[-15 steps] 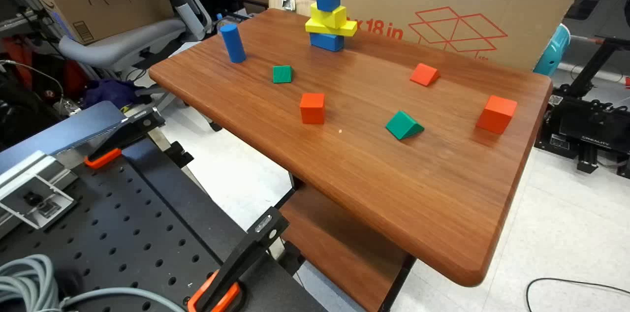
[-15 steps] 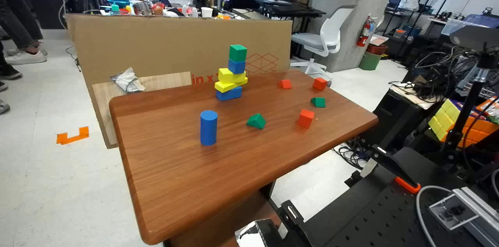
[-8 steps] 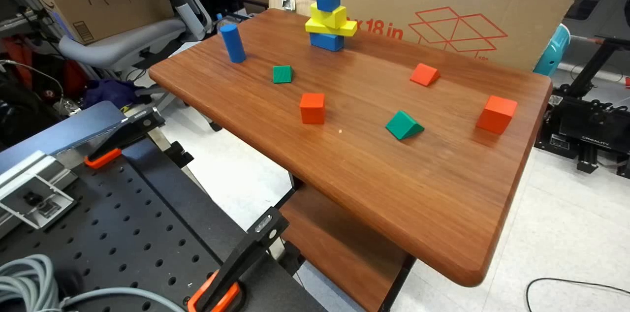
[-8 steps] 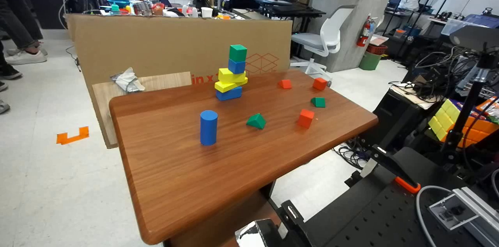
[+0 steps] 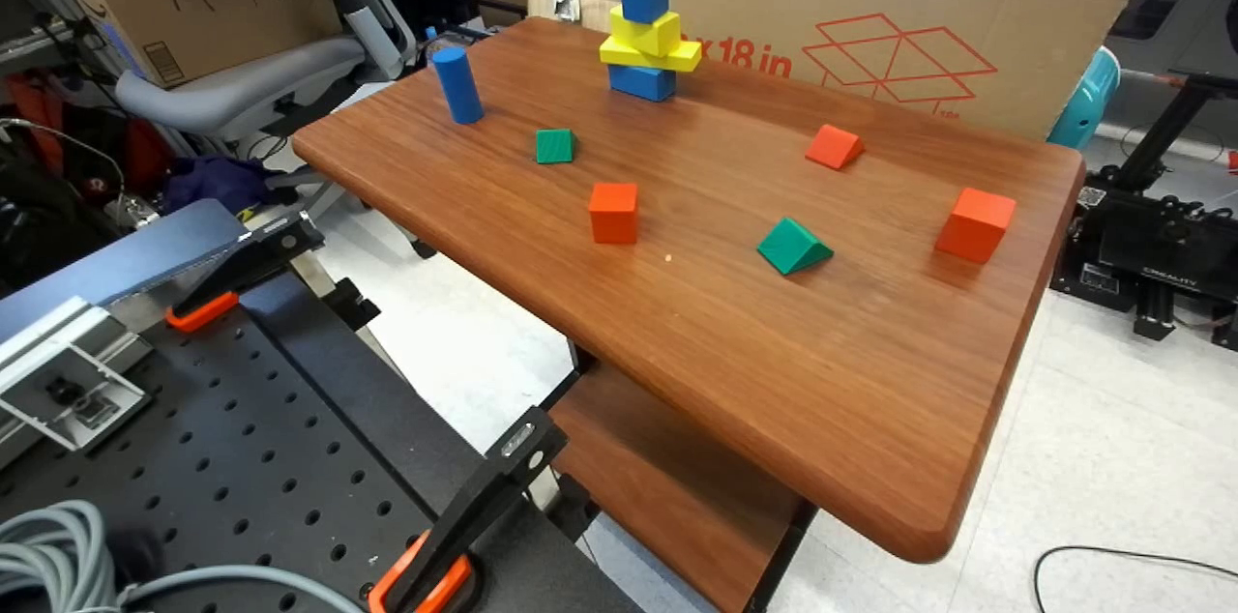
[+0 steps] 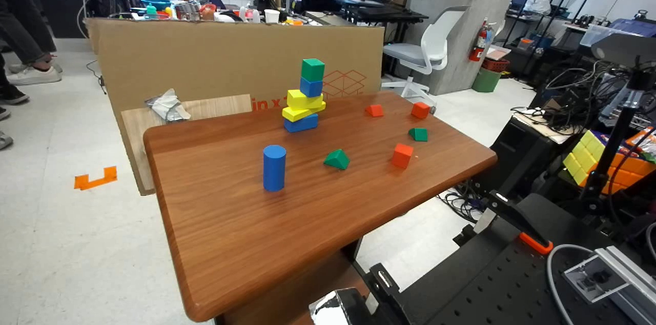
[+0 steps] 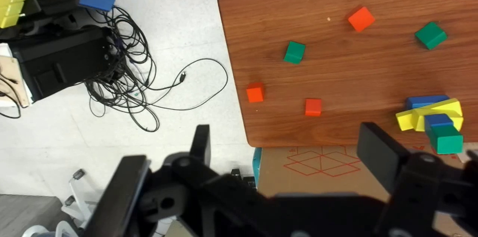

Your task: Pick up the green block on the right and put it on the orange square block on the right

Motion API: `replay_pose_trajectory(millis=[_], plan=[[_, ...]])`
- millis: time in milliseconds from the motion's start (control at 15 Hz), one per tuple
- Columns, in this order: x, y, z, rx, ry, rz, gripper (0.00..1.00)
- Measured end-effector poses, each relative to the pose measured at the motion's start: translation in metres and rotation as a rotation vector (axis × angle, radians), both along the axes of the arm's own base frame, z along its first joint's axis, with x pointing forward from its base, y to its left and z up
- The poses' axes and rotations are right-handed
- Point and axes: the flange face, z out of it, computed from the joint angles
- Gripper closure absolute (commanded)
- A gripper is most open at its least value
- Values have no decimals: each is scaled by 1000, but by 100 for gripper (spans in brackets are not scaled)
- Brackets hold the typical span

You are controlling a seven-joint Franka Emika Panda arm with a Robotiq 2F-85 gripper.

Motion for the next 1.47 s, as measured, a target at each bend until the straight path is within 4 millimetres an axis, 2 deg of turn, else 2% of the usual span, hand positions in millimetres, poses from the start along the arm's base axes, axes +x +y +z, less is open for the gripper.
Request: replay_pose_trajectory(millis=[200,467,733,1133,1467], plan=[[24,16,-37,10,33,49,0],[56,39,-95,26,90,116,0],[79,53,-152,43,164,187,0],[96,54,-225,65,277,273,0],[112,41,-259,89,318,270,0]])
